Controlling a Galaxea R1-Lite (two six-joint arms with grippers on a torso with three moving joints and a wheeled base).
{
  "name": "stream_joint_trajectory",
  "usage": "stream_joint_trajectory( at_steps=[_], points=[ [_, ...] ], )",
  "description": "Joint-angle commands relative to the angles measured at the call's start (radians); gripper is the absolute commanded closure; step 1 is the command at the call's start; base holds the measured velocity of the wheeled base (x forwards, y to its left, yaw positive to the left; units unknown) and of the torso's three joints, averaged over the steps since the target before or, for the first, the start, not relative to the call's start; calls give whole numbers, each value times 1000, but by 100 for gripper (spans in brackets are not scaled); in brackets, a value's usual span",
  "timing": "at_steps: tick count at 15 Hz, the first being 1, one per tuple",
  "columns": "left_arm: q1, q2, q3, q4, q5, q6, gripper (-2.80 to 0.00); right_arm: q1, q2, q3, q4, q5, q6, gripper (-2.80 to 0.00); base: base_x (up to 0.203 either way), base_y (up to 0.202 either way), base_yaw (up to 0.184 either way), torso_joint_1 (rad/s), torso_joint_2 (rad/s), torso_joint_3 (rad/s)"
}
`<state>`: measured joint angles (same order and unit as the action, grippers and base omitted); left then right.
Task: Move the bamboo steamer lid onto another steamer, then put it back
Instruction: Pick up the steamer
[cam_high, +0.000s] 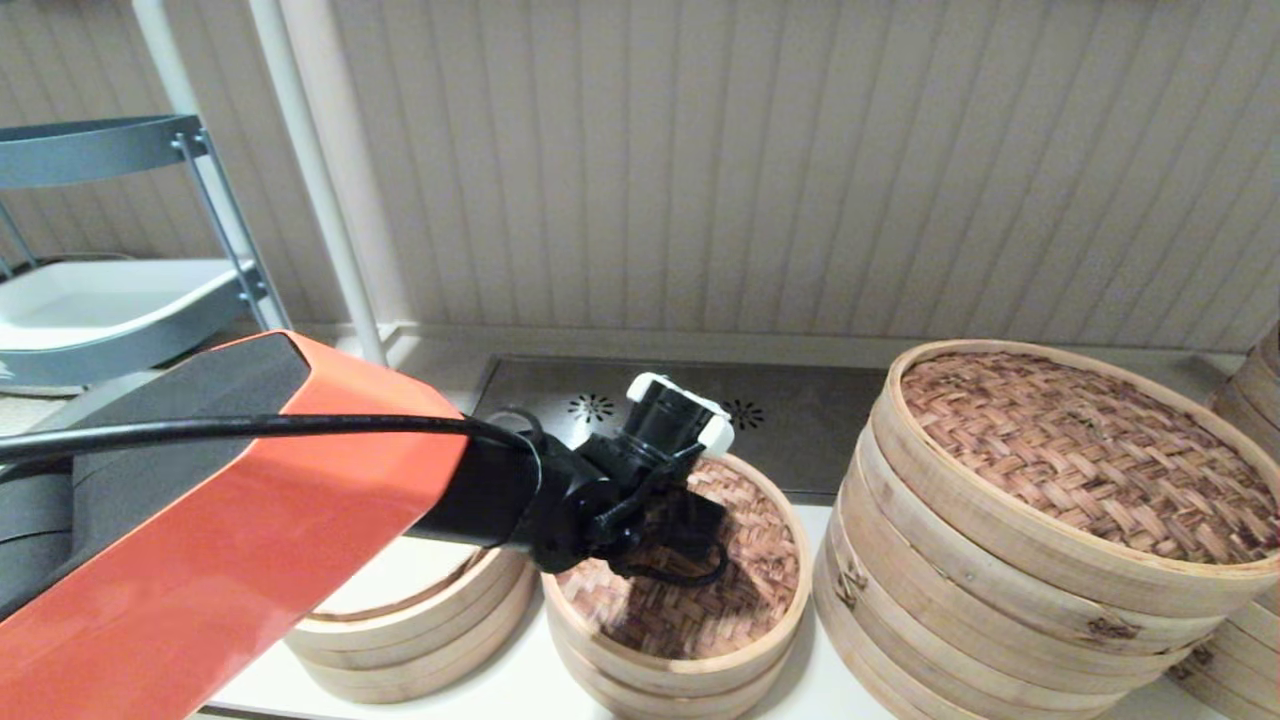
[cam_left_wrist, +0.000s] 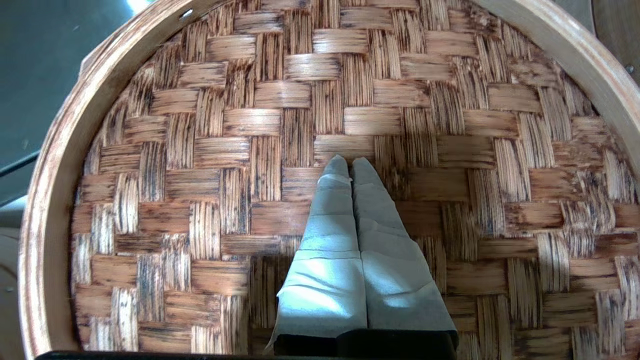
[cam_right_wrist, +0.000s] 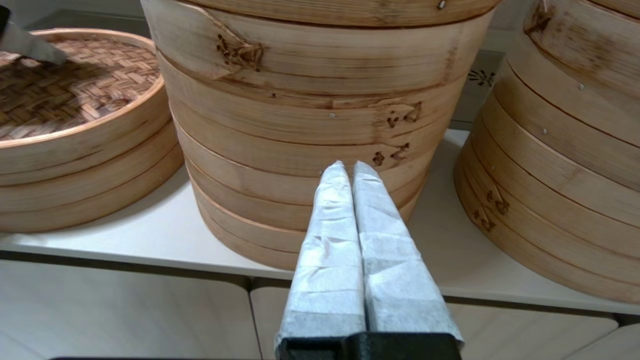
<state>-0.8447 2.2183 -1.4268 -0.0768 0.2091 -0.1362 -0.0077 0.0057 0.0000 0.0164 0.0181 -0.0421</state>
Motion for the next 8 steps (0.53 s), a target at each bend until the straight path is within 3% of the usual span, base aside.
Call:
stream_joint_trajectory(
  at_steps=[1, 8],
  points=[
    [5, -2, 4, -9, -2, -2, 0, 0, 0, 0, 0, 0, -1, 0, 0, 0, 0, 0, 0, 0],
    [9, -69, 40, -9, -9, -12, 0, -1, 0, 1, 1, 0, -1, 0, 0, 0, 0, 0, 0, 0]
  ],
)
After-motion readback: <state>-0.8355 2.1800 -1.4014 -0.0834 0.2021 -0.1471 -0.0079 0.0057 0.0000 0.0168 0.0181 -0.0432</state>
